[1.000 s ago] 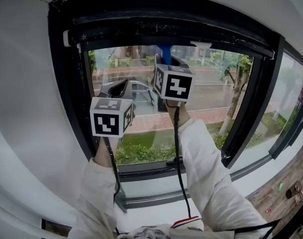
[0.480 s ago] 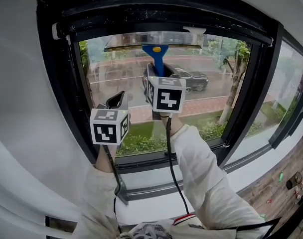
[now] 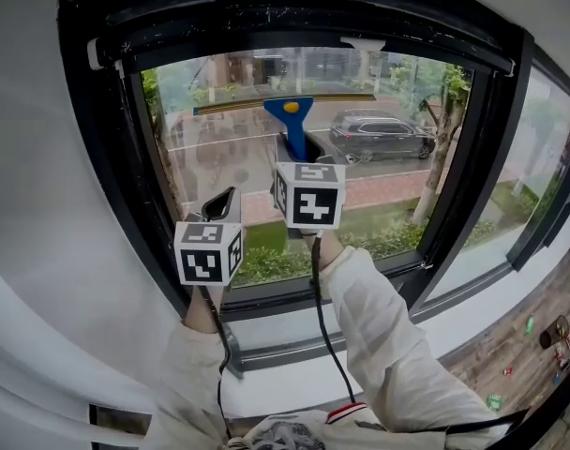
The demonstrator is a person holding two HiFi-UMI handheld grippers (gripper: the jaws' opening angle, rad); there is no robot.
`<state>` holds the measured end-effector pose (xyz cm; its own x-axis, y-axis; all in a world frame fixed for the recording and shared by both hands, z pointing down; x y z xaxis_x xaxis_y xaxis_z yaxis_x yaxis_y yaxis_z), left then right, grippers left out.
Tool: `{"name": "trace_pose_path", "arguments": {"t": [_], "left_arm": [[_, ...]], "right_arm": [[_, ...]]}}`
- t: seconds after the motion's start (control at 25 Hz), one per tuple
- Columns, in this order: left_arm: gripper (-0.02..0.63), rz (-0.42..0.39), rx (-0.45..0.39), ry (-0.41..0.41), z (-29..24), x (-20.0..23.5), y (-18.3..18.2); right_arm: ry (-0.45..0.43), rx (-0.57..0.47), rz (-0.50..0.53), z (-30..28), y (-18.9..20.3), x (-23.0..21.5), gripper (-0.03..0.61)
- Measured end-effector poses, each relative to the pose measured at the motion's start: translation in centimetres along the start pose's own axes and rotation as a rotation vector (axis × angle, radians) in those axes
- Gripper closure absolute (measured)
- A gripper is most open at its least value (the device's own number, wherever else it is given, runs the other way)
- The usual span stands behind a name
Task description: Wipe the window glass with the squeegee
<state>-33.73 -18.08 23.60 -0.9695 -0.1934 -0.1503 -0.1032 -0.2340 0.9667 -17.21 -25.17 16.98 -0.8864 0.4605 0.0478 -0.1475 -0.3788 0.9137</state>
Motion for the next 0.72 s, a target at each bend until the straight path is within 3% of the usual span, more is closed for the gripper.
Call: {"name": "trace_pose_path", "arguments": {"t": [0.2, 0.72], "left_arm": [[0.614, 0.014, -0.004, -0.007, 0.6, -0.3, 1.7], [0.614, 0.062, 0.076, -0.015, 2.2, -1.6, 7.7]], "right_arm": [[0.000, 0.017, -0.006, 1.1, 2.0, 0.2, 0.443], [-0.008, 0.092, -0.018, 4.7, 8.7, 0.9, 0.443]]}}
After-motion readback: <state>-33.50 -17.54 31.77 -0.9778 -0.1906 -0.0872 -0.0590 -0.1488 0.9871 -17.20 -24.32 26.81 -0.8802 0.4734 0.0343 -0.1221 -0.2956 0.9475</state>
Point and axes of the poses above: the fingertips, and each gripper's own axes: z backward along the fingers, x to its left, y out of its underside, the point moved 10 cm from there along z, backward along the fingers, and after that the axes turned 13 degrees about -x, right-handed, at the moved point
